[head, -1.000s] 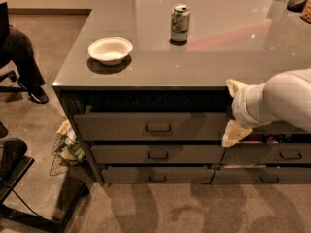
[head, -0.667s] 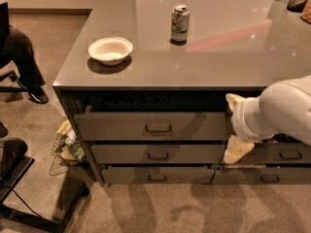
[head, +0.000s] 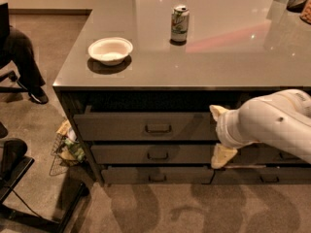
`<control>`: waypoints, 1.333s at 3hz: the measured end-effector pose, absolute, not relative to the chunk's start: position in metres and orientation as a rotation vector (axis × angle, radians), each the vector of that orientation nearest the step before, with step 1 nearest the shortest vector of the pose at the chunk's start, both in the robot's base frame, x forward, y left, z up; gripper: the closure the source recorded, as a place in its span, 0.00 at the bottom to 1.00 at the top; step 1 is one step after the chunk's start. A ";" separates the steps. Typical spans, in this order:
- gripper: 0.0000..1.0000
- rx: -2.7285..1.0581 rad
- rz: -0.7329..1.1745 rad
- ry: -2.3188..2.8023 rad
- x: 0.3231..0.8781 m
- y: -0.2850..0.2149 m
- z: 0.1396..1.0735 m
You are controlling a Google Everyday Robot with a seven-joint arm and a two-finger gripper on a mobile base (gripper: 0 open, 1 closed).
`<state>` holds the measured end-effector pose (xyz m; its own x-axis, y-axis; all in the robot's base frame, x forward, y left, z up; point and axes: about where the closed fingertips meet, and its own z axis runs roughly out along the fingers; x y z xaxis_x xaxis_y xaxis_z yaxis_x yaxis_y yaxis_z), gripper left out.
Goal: Open top drawer
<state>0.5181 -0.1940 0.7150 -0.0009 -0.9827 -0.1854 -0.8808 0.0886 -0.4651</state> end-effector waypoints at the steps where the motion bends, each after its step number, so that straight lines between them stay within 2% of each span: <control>1: 0.00 -1.833 -0.261 1.868 0.551 -0.183 0.689; 2: 0.00 -1.874 -0.245 1.868 0.577 -0.178 0.662; 3: 0.18 -1.968 -0.255 1.894 0.601 -0.180 0.642; 4: 0.41 -2.077 -0.282 1.960 0.607 -0.191 0.633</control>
Offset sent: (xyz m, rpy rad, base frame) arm 0.0939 0.0245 -0.0852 -0.0067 0.0520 0.0855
